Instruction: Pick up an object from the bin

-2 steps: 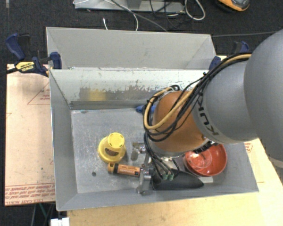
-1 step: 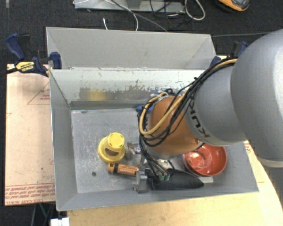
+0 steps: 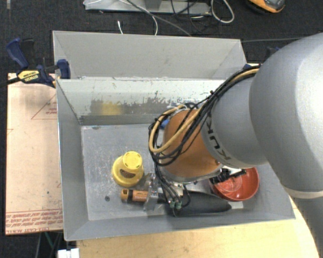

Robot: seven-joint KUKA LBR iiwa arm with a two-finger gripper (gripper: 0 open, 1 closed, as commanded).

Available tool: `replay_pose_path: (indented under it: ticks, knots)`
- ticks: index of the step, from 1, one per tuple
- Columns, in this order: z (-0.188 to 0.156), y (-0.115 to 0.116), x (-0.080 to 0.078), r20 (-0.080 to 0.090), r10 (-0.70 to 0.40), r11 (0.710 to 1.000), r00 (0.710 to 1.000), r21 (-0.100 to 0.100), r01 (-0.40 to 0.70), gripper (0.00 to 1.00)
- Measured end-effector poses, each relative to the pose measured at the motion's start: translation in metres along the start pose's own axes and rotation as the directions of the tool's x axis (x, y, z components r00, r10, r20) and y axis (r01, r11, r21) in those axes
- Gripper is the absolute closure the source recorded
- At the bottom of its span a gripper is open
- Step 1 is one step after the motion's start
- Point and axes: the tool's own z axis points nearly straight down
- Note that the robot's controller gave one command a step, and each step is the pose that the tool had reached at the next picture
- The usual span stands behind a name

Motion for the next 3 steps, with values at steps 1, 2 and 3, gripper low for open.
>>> replay_pose_path:
  ticks: [1, 2, 3]
  knots:
    - [0.000, 0.000, 0.000, 0.000, 0.001, 1.000, 1.000, 0.000, -0.001, 1.00]
    - [-0.001, 0.000, 0.000, 0.000, 0.001, 1.000, 1.000, -0.001, -0.001, 1.00]
    - [-0.017, 0.000, 0.001, -0.004, 0.002, 1.000, 1.000, 0.000, -0.002, 1.00]
